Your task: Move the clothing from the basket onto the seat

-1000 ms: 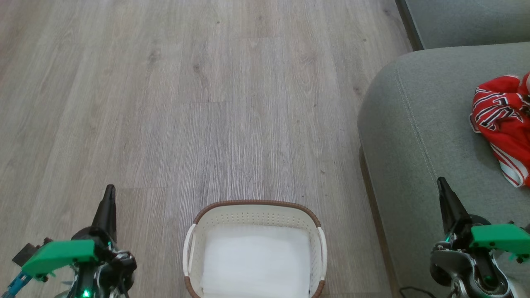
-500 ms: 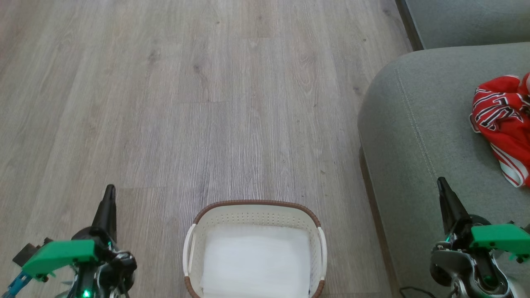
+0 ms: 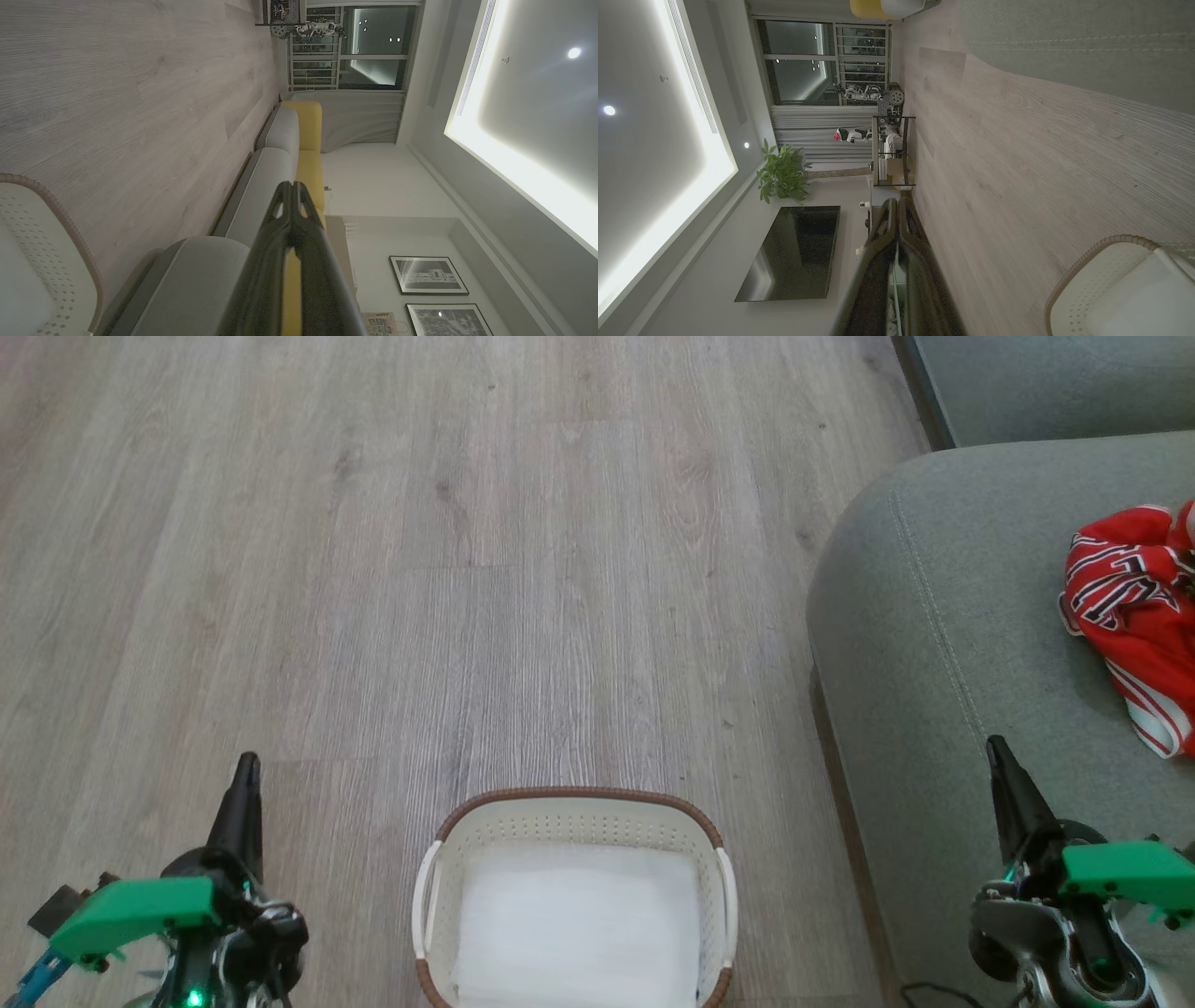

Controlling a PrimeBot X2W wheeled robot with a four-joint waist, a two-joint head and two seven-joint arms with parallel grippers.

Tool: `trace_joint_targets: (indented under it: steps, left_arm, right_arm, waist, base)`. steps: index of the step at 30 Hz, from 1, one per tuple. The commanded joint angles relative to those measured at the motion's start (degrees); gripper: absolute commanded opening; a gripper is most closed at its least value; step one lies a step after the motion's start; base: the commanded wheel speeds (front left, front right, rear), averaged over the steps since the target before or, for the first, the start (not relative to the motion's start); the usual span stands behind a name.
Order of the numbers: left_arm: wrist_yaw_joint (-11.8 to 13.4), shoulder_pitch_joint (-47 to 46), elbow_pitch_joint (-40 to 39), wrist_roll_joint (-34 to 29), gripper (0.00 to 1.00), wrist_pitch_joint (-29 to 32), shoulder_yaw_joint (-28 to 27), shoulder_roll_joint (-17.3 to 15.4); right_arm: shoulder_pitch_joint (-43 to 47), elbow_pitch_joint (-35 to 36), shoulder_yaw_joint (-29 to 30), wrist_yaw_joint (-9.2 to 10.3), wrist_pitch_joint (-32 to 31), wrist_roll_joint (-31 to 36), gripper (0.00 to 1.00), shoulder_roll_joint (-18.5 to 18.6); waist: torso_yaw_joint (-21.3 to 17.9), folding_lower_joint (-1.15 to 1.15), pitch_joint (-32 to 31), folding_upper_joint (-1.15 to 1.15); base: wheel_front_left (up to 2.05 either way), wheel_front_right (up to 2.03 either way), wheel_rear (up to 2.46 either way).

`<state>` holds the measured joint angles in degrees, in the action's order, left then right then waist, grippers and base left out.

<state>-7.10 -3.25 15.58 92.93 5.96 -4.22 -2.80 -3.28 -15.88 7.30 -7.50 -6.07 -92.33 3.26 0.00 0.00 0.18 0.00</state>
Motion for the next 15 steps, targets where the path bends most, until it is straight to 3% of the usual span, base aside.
trace_joint_targets:
  steps: [1, 15]
  left_arm:
    - [-0.4, -2.9, -1.5, -0.5, 0.00, 0.2, -1.9, -0.4]
    - [-0.4, -2.9, -1.5, -0.5, 0.00, 0.3, -2.0, -0.3]
  right_arm:
    - [-2.9, 1.9, -0.9, 0.01, -0.3, 0.1, 0.00, -0.3]
    - [-2.9, 1.9, -0.9, 0.01, -0.4, 0.1, 0.00, -0.3]
  waist:
    - [0.0, 0.00, 0.0, 0.00]
    - [0.0, 0.00, 0.0, 0.00]
  base:
    - [0.00, 0.00, 0.00]
    - [0.00, 0.00, 0.00]
